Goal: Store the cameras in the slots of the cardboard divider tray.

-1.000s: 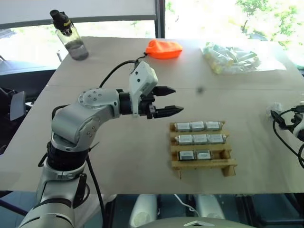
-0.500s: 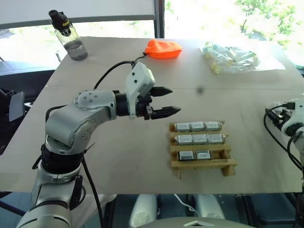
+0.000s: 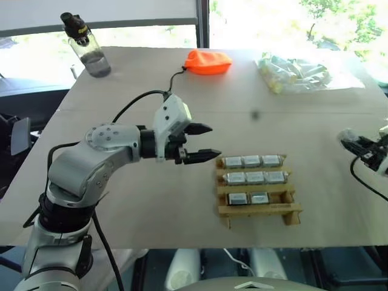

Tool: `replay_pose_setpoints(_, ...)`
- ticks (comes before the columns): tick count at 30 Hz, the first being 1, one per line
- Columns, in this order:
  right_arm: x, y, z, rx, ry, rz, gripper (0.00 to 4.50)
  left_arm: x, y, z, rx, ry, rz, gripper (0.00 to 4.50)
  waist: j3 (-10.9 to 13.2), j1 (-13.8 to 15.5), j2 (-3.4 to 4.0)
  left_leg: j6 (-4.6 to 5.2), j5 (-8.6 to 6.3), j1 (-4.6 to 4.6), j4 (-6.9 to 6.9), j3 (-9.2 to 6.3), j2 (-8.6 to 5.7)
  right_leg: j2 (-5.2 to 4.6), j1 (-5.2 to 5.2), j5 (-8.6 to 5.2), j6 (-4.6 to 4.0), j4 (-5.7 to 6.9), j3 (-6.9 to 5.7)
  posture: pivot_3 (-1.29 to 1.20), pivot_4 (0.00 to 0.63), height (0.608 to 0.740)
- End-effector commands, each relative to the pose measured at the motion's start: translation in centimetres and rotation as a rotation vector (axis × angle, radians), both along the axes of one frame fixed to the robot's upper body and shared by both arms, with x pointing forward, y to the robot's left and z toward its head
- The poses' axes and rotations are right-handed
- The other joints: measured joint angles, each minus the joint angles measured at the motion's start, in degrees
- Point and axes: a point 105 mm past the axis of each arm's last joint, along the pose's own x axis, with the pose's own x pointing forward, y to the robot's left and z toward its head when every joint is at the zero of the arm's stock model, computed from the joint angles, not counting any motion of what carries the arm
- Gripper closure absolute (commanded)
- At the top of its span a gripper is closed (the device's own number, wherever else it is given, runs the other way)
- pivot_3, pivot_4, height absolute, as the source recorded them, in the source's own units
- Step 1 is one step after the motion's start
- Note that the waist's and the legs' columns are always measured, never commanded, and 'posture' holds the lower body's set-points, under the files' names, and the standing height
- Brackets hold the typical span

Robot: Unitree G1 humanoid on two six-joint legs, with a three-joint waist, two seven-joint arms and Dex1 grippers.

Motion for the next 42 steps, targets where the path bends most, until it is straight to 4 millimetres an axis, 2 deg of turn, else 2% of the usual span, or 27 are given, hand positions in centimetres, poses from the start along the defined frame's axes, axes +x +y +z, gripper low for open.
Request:
replay_pose_setpoints(1, -4.2, 4.0, 2.4, -0.023, -0.023, 0.427, 3.73, -1.3, 0.2, 0.9, -0.003, -0.061, -0.082, 1.05, 0.0, 0.0, 0.00, 0.00, 0.00, 0.04, 0.00, 0.00, 0.01, 0.00, 0.01, 0.00, 0.00, 0.03, 0.01, 0.00, 0.150, 0.740)
replay_pose_setpoints(3, -6.2, 5.4, 2.2, -0.047, 0.030, 0.597, 3.73, -2.3, 0.3, 0.9, -0.007, -0.059, -0.144, 1.05, 0.0, 0.0, 0.00, 0.00, 0.00, 0.07, 0.01, 0.00, 0.01, 0.00, 0.04, 0.00, -0.01, 0.06, 0.00, 0.00, 0.150, 0.740)
replay_pose_setpoints(6, -7.5, 7.3, 2.2, -0.071, 0.040, 0.750, 3.73, -4.0, 0.7, 0.7, 0.012, -0.051, -0.240, 1.05, 0.0, -0.1, -0.03, 0.01, 0.00, 0.07, 0.06, 0.04, 0.02, -0.01, 0.04, 0.00, -0.01, 0.06, 0.01, 0.00, 0.150, 0.740)
replay_pose_setpoints(10, -7.8, 9.4, 1.8, -0.127, 0.034, 0.865, 3.73, -5.9, 1.0, 0.7, 0.031, -0.032, -0.339, 1.05, 0.0, 0.0, -0.04, 0.00, 0.00, 0.10, 0.06, 0.04, 0.03, -0.01, 0.04, -0.01, -0.02, 0.07, 0.02, 0.00, 0.150, 0.740)
replay_pose_setpoints(15, -7.4, 11.3, 1.2, -0.166, 0.033, 0.947, 3.73, -6.3, 1.2, 0.4, 0.049, -0.039, -0.352, 1.05, 0.0, 0.2, -0.05, 0.00, 0.00, 0.05, 0.07, 0.02, 0.00, -0.03, 0.03, -0.01, -0.02, 0.05, -0.01, 0.00, 0.150, 0.740)
replay_pose_setpoints(27, -7.3, 13.6, -0.8, -0.239, 0.055, 1.083, 3.73, -7.5, 1.3, 0.2, 0.066, -0.030, -0.362, 1.05, 0.0, 0.1, -0.06, 0.00, 0.00, 0.04, 0.06, 0.00, 0.00, -0.03, 0.02, -0.01, -0.02, 0.03, -0.07, 0.00, 0.150, 0.740)
replay_pose_setpoints(37, -6.4, 12.7, -2.8, -0.317, 0.091, 1.059, 3.73, -7.2, 1.6, -0.5, 0.089, -0.043, -0.321, 1.05, 0.0, 0.2, -0.06, 0.00, 0.00, 0.02, 0.06, 0.02, 0.00, -0.03, 0.02, -0.01, -0.03, 0.01, -0.10, 0.00, 0.150, 0.740)
replay_pose_setpoints(42, -6.0, 12.6, -3.2, -0.321, 0.092, 1.060, 3.73, -7.2, 1.5, -0.4, 0.083, -0.047, -0.319, 1.05, 0.0, 0.3, -0.06, 0.00, 0.00, 0.03, 0.08, 0.04, -0.02, -0.04, 0.02, -0.01, -0.03, 0.01, -0.11, 0.00, 0.150, 0.740)
